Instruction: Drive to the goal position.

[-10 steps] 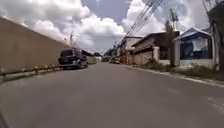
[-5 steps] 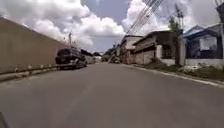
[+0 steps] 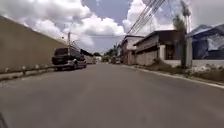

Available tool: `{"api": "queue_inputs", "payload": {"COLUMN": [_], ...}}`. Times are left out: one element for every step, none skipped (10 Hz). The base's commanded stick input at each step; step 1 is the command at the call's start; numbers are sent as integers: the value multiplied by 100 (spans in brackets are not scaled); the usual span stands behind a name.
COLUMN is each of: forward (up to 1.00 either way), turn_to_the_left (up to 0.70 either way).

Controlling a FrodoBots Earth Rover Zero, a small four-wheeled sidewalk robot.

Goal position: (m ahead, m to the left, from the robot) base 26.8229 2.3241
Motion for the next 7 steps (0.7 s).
{"api": "queue_inputs", "payload": {"forward": [100, 100, 100, 100, 100, 100, 100], "turn_to_the_left": [0, 0, 0, 0, 5, 25, 14]}}
